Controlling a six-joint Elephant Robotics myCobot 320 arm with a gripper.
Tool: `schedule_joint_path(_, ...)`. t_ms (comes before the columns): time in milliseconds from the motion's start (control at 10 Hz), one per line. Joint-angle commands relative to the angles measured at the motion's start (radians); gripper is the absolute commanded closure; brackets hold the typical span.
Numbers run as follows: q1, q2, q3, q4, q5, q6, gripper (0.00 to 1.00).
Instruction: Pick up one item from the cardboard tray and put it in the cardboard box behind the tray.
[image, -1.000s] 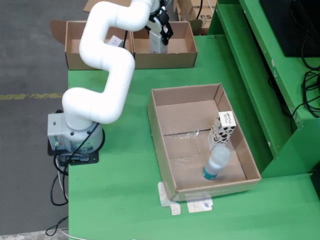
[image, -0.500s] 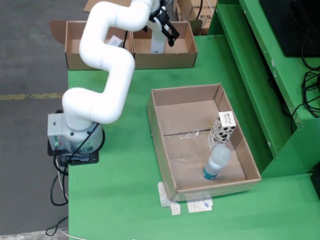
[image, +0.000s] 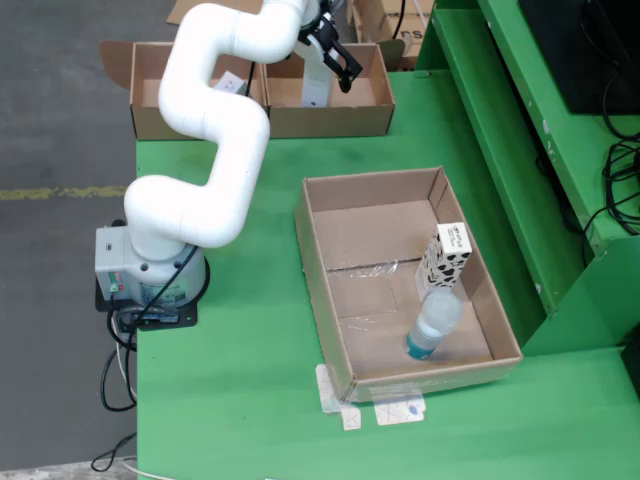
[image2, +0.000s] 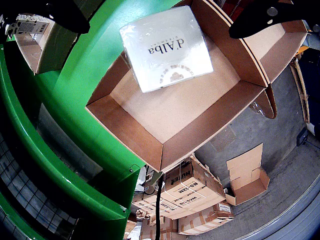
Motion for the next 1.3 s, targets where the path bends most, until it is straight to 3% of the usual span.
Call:
schedule_joint_path(0, -0.007, 0.03, 0.029, 0.013, -0.009, -0.002, 0.0)
schedule_joint_path(800, -0.007, 0.03, 0.029, 0.013, -0.009, -0.002, 0.0)
schedule_joint_path(1200, 0.037, 0.118, 0.029, 0.011, -0.097, -0.017, 0.0)
